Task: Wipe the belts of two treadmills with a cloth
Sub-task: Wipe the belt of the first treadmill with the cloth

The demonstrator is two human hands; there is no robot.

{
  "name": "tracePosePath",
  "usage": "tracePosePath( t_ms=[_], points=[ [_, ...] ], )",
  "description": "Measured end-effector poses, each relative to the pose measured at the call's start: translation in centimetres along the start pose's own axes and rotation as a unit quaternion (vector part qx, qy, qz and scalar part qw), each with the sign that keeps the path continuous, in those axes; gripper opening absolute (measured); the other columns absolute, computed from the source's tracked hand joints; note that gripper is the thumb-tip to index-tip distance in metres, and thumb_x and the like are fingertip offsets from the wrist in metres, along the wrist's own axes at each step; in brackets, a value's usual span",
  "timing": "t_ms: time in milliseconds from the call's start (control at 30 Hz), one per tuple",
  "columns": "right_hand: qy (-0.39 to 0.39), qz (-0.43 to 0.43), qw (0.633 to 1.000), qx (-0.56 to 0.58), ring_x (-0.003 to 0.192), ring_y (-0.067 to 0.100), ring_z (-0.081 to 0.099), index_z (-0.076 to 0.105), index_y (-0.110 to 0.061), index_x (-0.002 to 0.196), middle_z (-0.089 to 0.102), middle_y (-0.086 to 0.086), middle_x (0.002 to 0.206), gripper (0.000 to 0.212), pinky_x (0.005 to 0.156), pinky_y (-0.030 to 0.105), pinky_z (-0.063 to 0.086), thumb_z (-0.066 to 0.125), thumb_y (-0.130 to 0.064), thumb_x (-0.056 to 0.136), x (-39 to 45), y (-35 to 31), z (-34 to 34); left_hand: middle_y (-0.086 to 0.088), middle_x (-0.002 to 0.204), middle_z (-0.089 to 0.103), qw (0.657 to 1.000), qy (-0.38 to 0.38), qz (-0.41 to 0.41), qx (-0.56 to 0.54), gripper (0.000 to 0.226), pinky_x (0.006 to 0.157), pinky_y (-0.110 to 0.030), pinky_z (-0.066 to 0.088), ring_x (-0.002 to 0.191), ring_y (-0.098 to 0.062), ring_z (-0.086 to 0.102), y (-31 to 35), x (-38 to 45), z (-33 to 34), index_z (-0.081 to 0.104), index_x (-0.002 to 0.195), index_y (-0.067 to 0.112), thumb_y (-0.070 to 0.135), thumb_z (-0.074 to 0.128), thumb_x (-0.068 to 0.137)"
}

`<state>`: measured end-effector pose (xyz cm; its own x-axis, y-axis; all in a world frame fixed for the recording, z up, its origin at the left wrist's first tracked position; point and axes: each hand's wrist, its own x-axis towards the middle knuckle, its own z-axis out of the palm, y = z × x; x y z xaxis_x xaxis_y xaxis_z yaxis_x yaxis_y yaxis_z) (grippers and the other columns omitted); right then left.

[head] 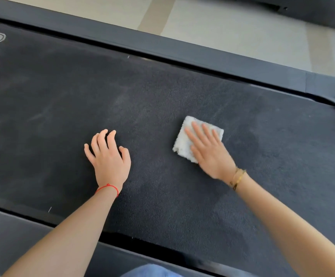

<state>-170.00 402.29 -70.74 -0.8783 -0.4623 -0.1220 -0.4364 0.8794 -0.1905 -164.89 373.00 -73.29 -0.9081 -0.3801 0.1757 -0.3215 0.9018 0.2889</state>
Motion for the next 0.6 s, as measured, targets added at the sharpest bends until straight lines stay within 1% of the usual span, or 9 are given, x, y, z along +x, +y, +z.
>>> tracePosePath(
  t_ms=[33, 100, 167, 233, 300, 367, 467, 533, 600],
  points=[
    [0.002, 0.043, 0.999, 0.001, 0.153, 0.028, -0.003, 0.003, -0.027, 0.158, -0.003, 0.000, 0.166, 0.054, 0.123, 0.048, 0.003, 0.021, -0.032, 0.107, 1.0, 1.2, -0.4, -0.013, 0.146, 0.044, 1.000, 0.001, -0.001, -0.001, 0.046, 0.118, -0.063, 0.020, 0.140, -0.035, 0.036, 0.1, 0.0, 0.0, 0.049, 0.138, 0.009, 0.018, 0.050, 0.092],
    [0.002, 0.113, 0.993, 0.020, 0.152, 0.030, -0.004, 0.003, -0.027, 0.158, -0.003, 0.001, 0.166, 0.054, 0.122, 0.048, -0.001, 0.020, -0.032, 0.108, 2.7, 2.2, -0.9, -0.013, 0.146, 0.045, 1.000, 0.003, -0.004, -0.003, 0.046, 0.118, -0.063, 0.020, 0.140, -0.035, 0.036, 0.2, 0.0, 0.0, 0.049, 0.137, 0.009, 0.018, 0.050, 0.092],
    [0.009, 0.146, 0.988, 0.038, 0.152, 0.032, -0.006, 0.004, -0.026, 0.158, -0.003, 0.003, 0.166, 0.054, 0.122, 0.050, -0.004, 0.020, -0.032, 0.108, 2.9, 0.9, -0.6, -0.013, 0.147, 0.045, 1.000, 0.002, -0.006, -0.003, 0.046, 0.118, -0.062, 0.019, 0.141, -0.035, 0.035, 0.3, 0.0, -0.1, 0.049, 0.138, 0.009, 0.018, 0.050, 0.092],
    [0.012, 0.125, 0.992, 0.027, 0.152, 0.035, -0.004, 0.004, -0.024, 0.159, -0.001, 0.005, 0.166, 0.054, 0.121, 0.054, 0.001, 0.020, -0.032, 0.107, 1.4, -1.6, 0.2, -0.013, 0.147, 0.045, 1.000, 0.001, -0.006, -0.004, 0.046, 0.118, -0.062, 0.019, 0.141, -0.035, 0.035, 0.4, 0.0, -0.2, 0.049, 0.138, 0.009, 0.018, 0.050, 0.093],
    [0.005, 0.042, 0.999, -0.004, 0.152, 0.036, -0.002, 0.003, -0.023, 0.159, 0.002, 0.004, 0.166, 0.056, 0.121, 0.056, 0.006, 0.020, -0.031, 0.106, -1.7, -4.6, 1.1, -0.013, 0.147, 0.044, 1.000, 0.001, -0.004, -0.002, 0.046, 0.118, -0.062, 0.019, 0.141, -0.035, 0.035, 0.3, 0.0, -0.2, 0.049, 0.138, 0.009, 0.018, 0.050, 0.093],
    [-0.002, -0.034, 0.999, 0.000, 0.153, 0.031, -0.003, 0.004, -0.024, 0.159, 0.003, 0.001, 0.166, 0.056, 0.123, 0.052, 0.002, 0.021, -0.033, 0.106, -5.3, -6.6, 1.9, -0.013, 0.147, 0.044, 1.000, 0.003, -0.002, -0.001, 0.046, 0.119, -0.062, 0.019, 0.141, -0.035, 0.035, 0.2, -0.1, -0.1, 0.049, 0.138, 0.009, 0.019, 0.049, 0.093],
    [-0.019, -0.081, 0.996, 0.020, 0.153, 0.024, -0.005, 0.005, -0.029, 0.158, 0.002, -0.005, 0.166, 0.055, 0.124, 0.044, -0.003, 0.021, -0.036, 0.107, -7.5, -6.1, 2.0, -0.012, 0.147, 0.045, 1.000, 0.009, 0.001, -0.001, 0.046, 0.119, -0.062, 0.019, 0.141, -0.034, 0.035, 0.2, -0.1, 0.0, 0.048, 0.138, 0.010, 0.019, 0.049, 0.093],
    [-0.023, -0.076, 0.997, 0.002, 0.153, 0.025, -0.005, 0.006, -0.028, 0.158, 0.002, -0.003, 0.166, 0.055, 0.124, 0.044, -0.002, 0.020, -0.036, 0.106, -6.2, -4.1, 1.5, -0.012, 0.146, 0.045, 1.000, 0.011, 0.002, -0.003, 0.046, 0.118, -0.062, 0.020, 0.140, -0.034, 0.035, 0.1, 0.0, 0.1, 0.049, 0.138, 0.010, 0.019, 0.048, 0.093],
    [-0.012, -0.016, 1.000, -0.022, 0.153, 0.030, -0.002, 0.005, -0.024, 0.158, 0.001, 0.002, 0.166, 0.055, 0.123, 0.049, 0.004, 0.021, -0.034, 0.107, -3.2, -1.3, 0.6, -0.012, 0.146, 0.045, 1.000, 0.013, 0.001, -0.003, 0.045, 0.118, -0.062, 0.020, 0.140, -0.034, 0.036, 0.0, 0.0, 0.1, 0.049, 0.137, 0.010, 0.019, 0.049, 0.093]
  ],
)
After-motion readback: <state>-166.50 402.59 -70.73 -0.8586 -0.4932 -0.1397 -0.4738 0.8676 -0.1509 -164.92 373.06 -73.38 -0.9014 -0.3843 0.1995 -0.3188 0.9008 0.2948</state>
